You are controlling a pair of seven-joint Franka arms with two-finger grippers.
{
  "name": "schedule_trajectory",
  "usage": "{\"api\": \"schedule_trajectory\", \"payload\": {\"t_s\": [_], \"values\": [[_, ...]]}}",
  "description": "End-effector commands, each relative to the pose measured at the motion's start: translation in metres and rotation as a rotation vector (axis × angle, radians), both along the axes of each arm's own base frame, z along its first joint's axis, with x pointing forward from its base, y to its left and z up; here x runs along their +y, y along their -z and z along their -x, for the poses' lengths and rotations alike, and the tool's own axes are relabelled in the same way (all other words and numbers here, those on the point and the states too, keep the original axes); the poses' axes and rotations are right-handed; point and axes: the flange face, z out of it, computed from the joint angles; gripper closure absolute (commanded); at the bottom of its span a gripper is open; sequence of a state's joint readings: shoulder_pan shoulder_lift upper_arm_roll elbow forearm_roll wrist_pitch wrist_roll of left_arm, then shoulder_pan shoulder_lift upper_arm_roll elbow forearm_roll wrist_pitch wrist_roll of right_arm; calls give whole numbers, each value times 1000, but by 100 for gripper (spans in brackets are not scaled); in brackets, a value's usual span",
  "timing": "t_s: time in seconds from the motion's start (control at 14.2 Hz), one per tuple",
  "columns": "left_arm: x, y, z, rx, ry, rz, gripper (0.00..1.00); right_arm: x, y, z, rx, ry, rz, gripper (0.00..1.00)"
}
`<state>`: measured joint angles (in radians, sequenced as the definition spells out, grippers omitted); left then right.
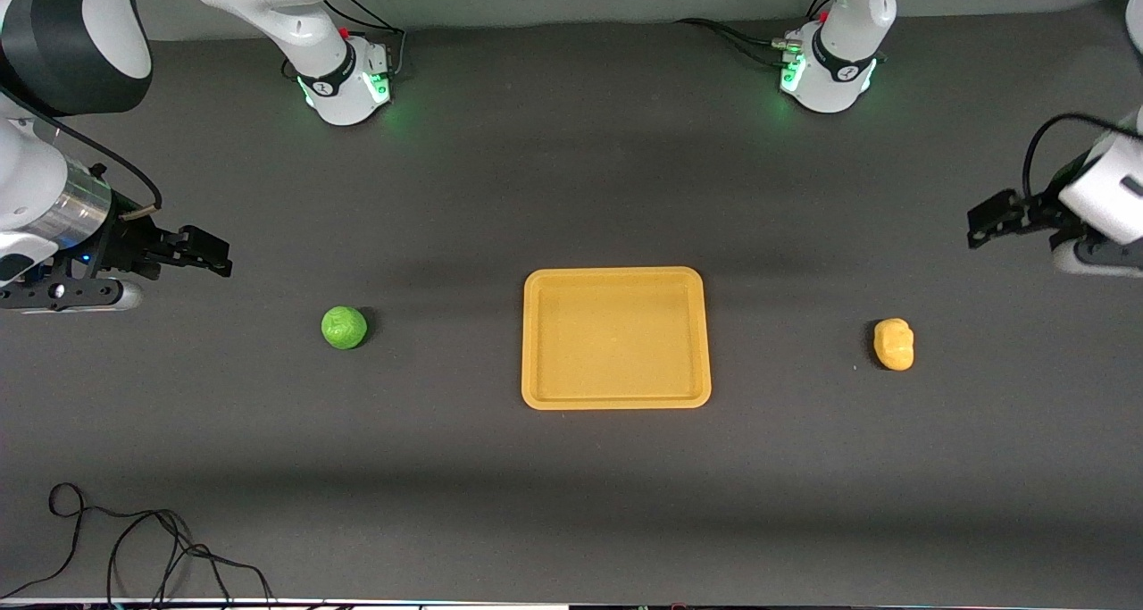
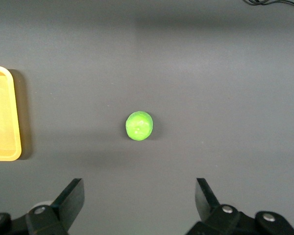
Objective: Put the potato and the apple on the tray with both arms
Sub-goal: 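Reach the left gripper to the potato while the right gripper reaches the apple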
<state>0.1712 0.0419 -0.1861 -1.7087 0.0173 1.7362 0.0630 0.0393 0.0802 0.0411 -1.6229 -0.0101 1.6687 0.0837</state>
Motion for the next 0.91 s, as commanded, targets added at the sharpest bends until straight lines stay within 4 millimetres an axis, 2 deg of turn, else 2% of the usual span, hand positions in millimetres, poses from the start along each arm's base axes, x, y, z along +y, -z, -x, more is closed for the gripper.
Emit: {"api": "schedule_trajectory", "payload": {"t_s": [0.0, 0.14, 0.21, 0.42, 0.63, 0.84], "values": [[11, 65, -39, 14, 2, -2, 0, -1, -3, 5, -12, 22, -8, 0], [20, 120, -59, 32, 13, -27, 0, -1, 0, 4, -8, 23, -11, 0], [20, 140, -65, 38, 22, -34, 0, -1, 6, 2, -2, 21, -11, 0], [25, 184, -75, 49, 34, -46, 0, 5, 47, -12, 56, -50, 1, 0], [28, 242, -83, 56, 31, -25, 0, 10, 102, -15, 34, -48, -12, 0], [32, 275, -73, 102, 25, -18, 0, 13, 178, -11, 10, -52, -19, 0]]}}
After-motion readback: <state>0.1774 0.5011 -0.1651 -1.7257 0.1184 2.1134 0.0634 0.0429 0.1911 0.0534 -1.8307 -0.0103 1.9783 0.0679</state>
